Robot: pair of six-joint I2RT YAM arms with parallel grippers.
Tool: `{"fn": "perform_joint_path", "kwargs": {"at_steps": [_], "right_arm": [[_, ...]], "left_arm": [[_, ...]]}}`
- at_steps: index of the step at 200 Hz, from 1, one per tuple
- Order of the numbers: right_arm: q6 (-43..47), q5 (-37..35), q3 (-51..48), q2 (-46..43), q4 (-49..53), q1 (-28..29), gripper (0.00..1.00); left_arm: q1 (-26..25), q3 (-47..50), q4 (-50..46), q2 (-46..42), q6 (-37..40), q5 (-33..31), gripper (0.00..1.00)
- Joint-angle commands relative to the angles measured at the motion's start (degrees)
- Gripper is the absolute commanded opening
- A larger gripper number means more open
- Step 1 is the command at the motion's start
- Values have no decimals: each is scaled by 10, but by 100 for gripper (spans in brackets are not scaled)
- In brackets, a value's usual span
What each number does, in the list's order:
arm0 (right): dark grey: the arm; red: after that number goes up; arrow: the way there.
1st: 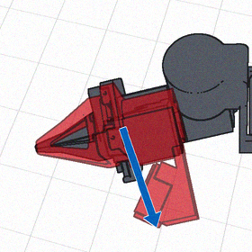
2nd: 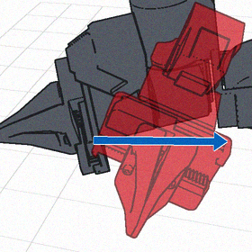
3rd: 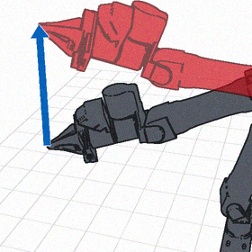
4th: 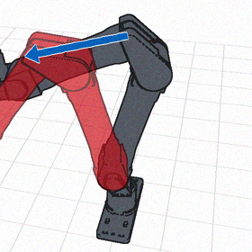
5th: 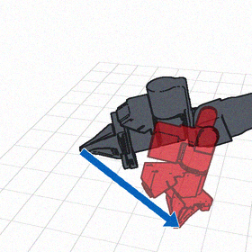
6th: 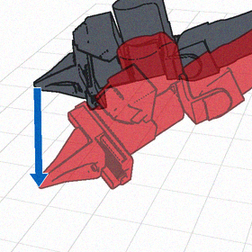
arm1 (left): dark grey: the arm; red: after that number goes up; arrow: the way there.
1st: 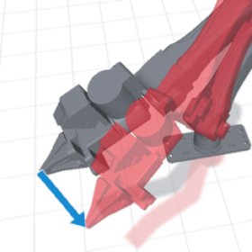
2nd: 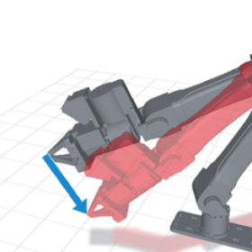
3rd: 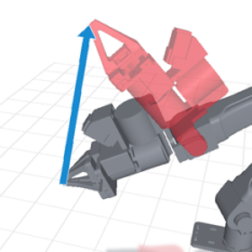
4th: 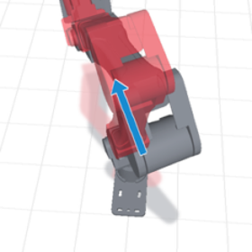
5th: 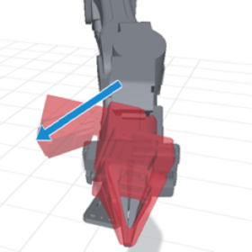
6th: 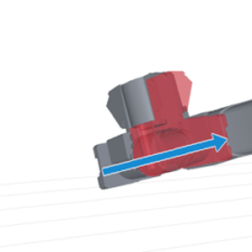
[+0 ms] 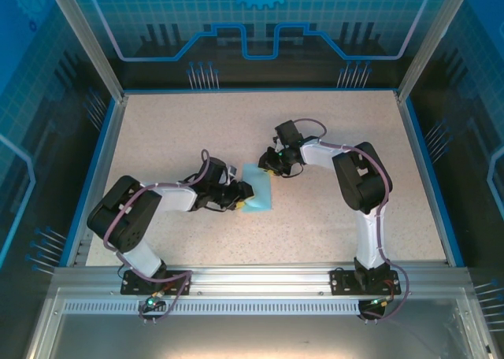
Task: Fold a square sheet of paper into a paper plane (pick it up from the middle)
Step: Fold the triangle a second time at the center of the table.
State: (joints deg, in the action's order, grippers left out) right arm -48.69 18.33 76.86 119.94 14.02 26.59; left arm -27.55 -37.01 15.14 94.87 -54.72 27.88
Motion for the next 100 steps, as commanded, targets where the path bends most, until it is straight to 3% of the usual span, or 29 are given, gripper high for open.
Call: {"fn": "perform_joint_path", "kwargs": {"at_steps": [1, 100], "right_arm": [[-3, -36, -22, 39, 47, -12, 27], [-1, -36, -19, 41, 52, -12, 27]], "left_arm": [[6, -20, -4, 1, 31, -2, 40], [31, -42, -31, 6, 97, 40, 37]]}}
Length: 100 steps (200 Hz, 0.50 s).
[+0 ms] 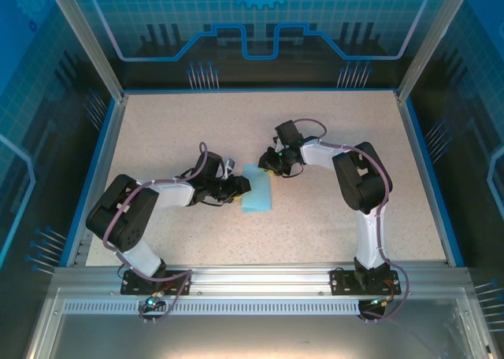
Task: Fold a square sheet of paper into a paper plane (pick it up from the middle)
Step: Fold the triangle a second time at the center of the table.
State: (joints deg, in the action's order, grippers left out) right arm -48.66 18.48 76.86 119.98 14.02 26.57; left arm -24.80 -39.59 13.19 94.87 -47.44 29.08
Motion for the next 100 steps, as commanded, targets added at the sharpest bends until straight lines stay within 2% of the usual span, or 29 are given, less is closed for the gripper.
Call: {"fn": "perform_joint_path", "kwargs": {"at_steps": [1, 19, 49, 77, 100], "right_arm": [[-1, -37, -19, 40, 52, -12, 27], [-1, -33, -18, 39, 50, -12, 27], [8, -11, -16, 28, 37, -12, 27], [41, 25, -18, -22, 3, -12, 28], [80, 36, -21, -73, 1, -11, 28]], "left_arm": [[4, -16, -11, 6, 24, 29, 36], [4, -11, -14, 6, 21, 31, 33], [4, -13, -52, 11, 23, 17, 18], [4, -29, -98, 24, 21, -10, 9], [4, -47, -130, 30, 24, -23, 5]]}}
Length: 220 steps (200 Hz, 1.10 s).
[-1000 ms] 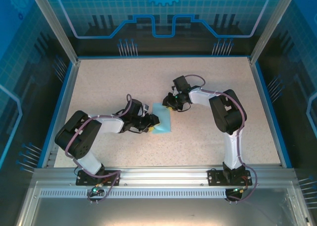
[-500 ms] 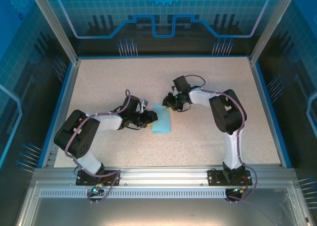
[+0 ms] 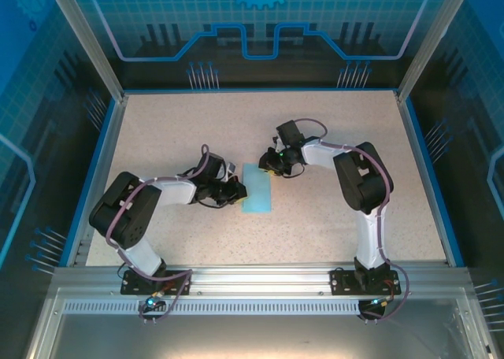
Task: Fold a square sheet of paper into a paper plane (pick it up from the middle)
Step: Fold the triangle a second time at the center of the table.
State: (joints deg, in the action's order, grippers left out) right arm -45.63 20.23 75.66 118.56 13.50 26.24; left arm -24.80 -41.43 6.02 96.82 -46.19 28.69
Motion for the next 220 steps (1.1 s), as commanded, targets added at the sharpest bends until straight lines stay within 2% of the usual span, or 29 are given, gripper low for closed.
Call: {"fn": "perform_joint_path", "kwargs": {"at_steps": [1, 36, 66, 120, 220], "right_arm": [[52, 18, -9, -61, 7, -7, 28], [101, 6, -40, -105, 34, 10, 26], [128, -10, -46, -106, 60, 38, 21], [111, -40, -73, -88, 73, 48, 19], [103, -34, -73, -42, 82, 52, 17]], "left_arm": [[4, -29, -59, 10, 12, -20, 5], [4, -63, -126, 4, 23, -39, 4], [3, -85, -151, 6, 23, -36, 4], [1, -87, -158, 0, 9, -23, 7], [-12, -85, -110, -5, -32, 49, 30]]}}
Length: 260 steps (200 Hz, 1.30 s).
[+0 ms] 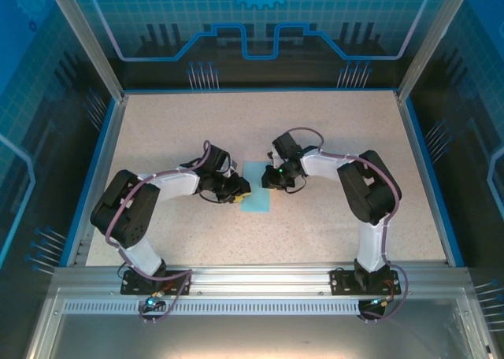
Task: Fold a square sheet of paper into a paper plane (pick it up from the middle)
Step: Fold the triangle a second time at the center of the table.
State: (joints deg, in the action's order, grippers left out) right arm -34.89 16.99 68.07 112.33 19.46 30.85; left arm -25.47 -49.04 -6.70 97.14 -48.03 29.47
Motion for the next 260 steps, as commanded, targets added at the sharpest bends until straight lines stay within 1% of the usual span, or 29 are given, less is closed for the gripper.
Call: {"fn": "perform_joint_path", "kwargs": {"at_steps": [1, 32, 84, 118, 146, 177, 189, 210, 235, 260], "right_arm": [[-4, -1, 3, 21, 22, 6, 17], [-9, -5, 8, 26, 31, 6, 16], [-20, 3, 11, 31, 34, 4, 16], [-22, 20, 9, 21, 22, 0, 16], [-21, 34, 1, -9, 3, -8, 19], [-19, 43, -25, -59, -16, -22, 26], [-18, 41, -40, -78, -19, -28, 28], [-9, 29, -71, -113, -25, -37, 29], [28, 31, -101, -143, -40, -38, 29], [73, 52, -109, -143, -44, -30, 32]], "left_arm": [[-5, -9, 18, -9, -14, 42, 30], [-11, -15, 45, -9, -33, 64, 34], [-11, -21, 97, 17, -71, 69, 39], [-11, -30, 106, 32, -72, 61, 40], [-10, -40, 104, 50, -69, 46, 40], [-11, -46, 107, 65, -71, 32, 40], [-11, -48, 107, 68, -71, 31, 40], [-11, -49, 107, 72, -70, 27, 39], [-11, -50, 105, 76, -69, 26, 38], [-10, -51, 103, 76, -69, 24, 38]]}}
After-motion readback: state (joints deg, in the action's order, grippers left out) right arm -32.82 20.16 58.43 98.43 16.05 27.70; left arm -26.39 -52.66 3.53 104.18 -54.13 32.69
